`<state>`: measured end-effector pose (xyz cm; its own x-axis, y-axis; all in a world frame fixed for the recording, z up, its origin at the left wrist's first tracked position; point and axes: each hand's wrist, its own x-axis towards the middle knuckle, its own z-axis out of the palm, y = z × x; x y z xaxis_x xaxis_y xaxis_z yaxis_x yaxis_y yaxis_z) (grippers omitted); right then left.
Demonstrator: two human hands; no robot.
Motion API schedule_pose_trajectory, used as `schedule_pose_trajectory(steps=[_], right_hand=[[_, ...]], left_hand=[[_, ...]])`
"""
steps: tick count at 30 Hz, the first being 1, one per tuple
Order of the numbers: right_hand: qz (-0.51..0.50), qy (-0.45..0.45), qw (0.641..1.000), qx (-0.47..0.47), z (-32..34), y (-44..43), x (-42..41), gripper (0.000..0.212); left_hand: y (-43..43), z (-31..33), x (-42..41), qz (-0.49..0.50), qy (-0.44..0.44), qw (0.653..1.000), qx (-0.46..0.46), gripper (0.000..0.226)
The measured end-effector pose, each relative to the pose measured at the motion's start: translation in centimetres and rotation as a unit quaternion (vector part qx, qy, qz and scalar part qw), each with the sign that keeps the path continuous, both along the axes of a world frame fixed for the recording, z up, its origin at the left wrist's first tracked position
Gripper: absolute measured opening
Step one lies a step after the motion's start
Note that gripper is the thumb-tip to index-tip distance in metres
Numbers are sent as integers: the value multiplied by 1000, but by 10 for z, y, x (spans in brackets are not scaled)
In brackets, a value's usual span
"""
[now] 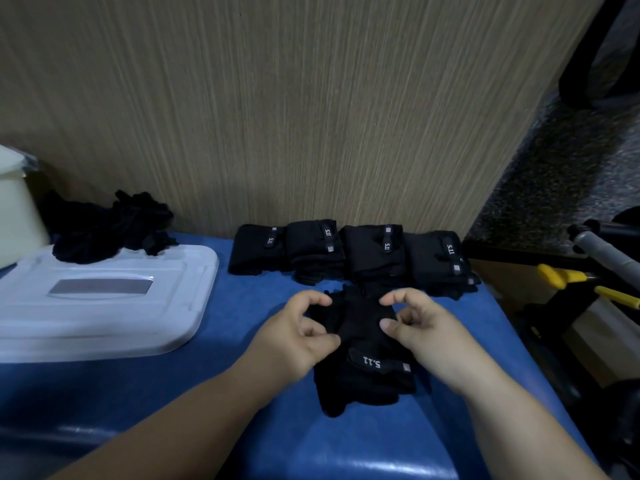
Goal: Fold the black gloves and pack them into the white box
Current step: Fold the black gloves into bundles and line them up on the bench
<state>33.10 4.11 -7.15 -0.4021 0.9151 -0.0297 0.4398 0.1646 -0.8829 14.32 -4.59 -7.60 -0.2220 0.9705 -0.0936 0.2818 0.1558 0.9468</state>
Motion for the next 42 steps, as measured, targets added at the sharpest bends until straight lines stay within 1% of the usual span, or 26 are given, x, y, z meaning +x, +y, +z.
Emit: schedule_pose_trajectory(steps=[2, 4, 5, 8, 9, 11, 13, 15, 17, 20, 22, 23, 25, 26, 28, 29, 31, 33, 35, 36, 39, 42], right_hand=[[4, 7, 1000, 13, -1, -1, -1, 20], [8, -13, 1000, 27, -4, -2, -3, 20], [8, -19, 999, 29, -5, -3, -5, 21], [1, 9, 1000, 21, -4, -7, -7, 22], [0, 26, 999, 22, -3, -8, -7, 22], [6, 57, 998, 21, -2, -9, -7, 22], [12, 64, 998, 20, -3, -10, -8, 22], [17, 60, 998, 14, -5, -10, -10, 23], [20, 32, 999, 10, -7, -9, -10, 22], [29, -56, 998, 31, -10, -9, -10, 24], [30, -91, 994, 53, -12, -9, -10, 26], [27, -97, 993, 66, -11, -10, -10, 28], [19, -93, 990, 109, -10, -10, -8, 32], [18, -88, 985, 145, -8, -9, -6, 33], [40, -78, 973, 214, -6, -7, -4, 32], [62, -80, 968, 229, -7, -6, -4, 32], [121, -104, 961, 224, -9, -6, -5, 37], [183, -142, 954, 188, -12, -8, -7, 45], [227, -207, 940, 147, -13, -10, -7, 50], [240, -251, 927, 139, -12, -11, -7, 53], [241, -357, 893, 129, -12, -11, -6, 59], [215, -401, 884, 108, -11, -10, -4, 63]], left_hand=[[-1, -2, 0, -19, 39, 999, 5, 29], [-2, -7, -1, -40, 95, 995, 5, 25], [-2, -9, -1, -45, 109, 993, 3, 23], [-3, -8, 1, -24, 100, 995, 21, 6], [-2, -6, 1, -13, 105, 994, 35, 6], [-2, -5, -1, 8, 118, 991, 58, 12], [-2, -3, -1, 31, 120, 989, 74, 12], [-3, -4, -2, 41, 124, 989, 68, 10], [-5, -6, -4, 31, 148, 988, 41, 12], [-7, -7, -9, -7, 258, 966, 1, 20], [-9, -8, -9, -17, 316, 949, 9, 22], [-9, -9, -10, -15, 335, 941, 31, 21], [-9, -13, -10, -17, 350, 932, 93, 21], [-9, -15, -10, -27, 344, 930, 124, 25], [-8, -18, -11, -71, 319, 932, 157, 44], [-7, -21, -12, -98, 312, 932, 157, 52], [-6, -25, -12, -148, 329, 923, 134, 64], [-6, -27, -13, -184, 372, 905, 94, 72], [-7, -28, -15, -202, 410, 888, 45, 78], [-8, -27, -16, -207, 425, 881, 26, 78], [-8, -25, -19, -207, 449, 869, -8, 79], [-9, -23, -20, -196, 460, 866, -19, 85]])
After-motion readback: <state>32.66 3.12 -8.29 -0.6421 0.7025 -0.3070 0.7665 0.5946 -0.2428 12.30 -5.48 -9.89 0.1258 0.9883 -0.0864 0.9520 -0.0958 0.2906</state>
